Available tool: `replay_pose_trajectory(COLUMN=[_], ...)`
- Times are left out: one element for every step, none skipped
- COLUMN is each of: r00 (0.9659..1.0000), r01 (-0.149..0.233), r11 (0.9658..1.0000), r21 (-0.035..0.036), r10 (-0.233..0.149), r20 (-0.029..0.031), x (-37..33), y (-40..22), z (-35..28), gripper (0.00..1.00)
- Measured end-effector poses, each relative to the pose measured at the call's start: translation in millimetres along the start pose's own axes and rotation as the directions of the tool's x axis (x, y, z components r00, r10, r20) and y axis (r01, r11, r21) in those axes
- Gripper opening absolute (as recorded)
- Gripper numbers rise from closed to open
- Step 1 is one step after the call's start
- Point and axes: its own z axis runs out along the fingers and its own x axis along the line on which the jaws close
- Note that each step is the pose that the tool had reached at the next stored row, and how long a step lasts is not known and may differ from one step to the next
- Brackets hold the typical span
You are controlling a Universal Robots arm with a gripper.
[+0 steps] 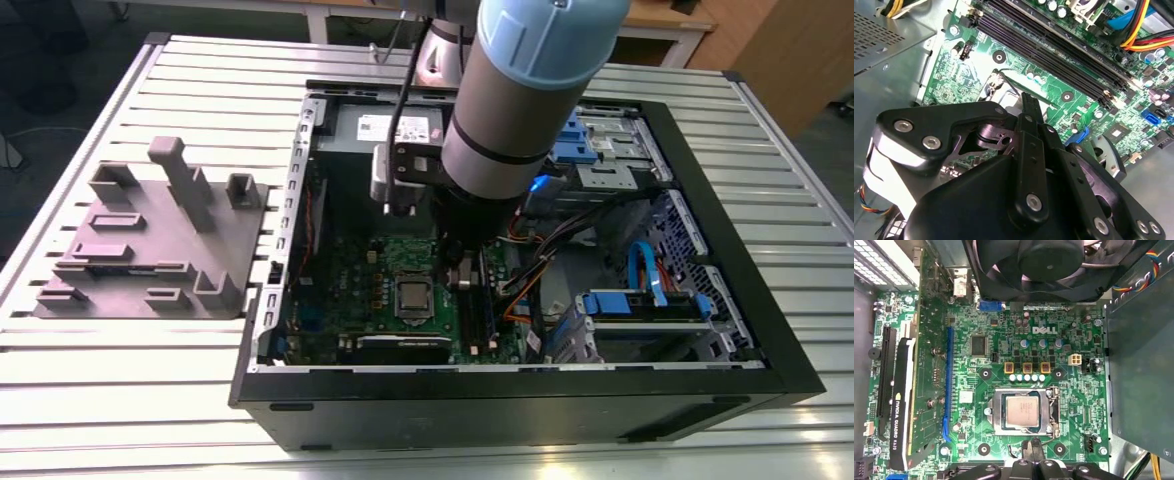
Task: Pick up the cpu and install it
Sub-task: 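Install the first cpu locking lever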
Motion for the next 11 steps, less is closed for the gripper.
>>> replay_pose_trajectory(r00=[1.0000,1.0000,1.0000,1.0000,1.0000,1.0000,1.0000,1.0000,1.0000,1.0000,1.0000], r01=[0.000,0.000,0.000,0.000,0.000,0.000,0.000,0.000,0.000,0.001,0.002], r11=[1.0000,1.0000,1.0000,1.0000,1.0000,1.0000,1.0000,1.0000,1.0000,1.0000,1.0000], r21=[0.0000,0.0000,0.0001,0.0000,0.0000,0.0000,0.0000,0.0000,0.0001,0.0000,0.0000], r10=[0.000,0.000,0.000,0.000,0.000,0.000,0.000,0.000,0.000,-0.001,-0.002], r20=[0.0000,0.0001,0.0001,0.0001,0.0001,0.0000,-0.0001,-0.0001,0.0001,0.0000,-0.0002], x=[0.1,0.1,0.2,0.3,0.3,0.5,0.8,1.5,2.6,4.2,5.9], y=[0.0,0.0,-0.1,-0.2,-0.3,-0.3,-0.4,-0.5,-0.6,-0.6,-0.6], z=[0.1,0.3,0.6,1.1,1.7,2.5,3.2,3.7,4.1,4.3,4.4], gripper=[0.10,0.10,0.10,0.10,0.10,0.10,0.10,0.10,0.10,0.10,0.10])
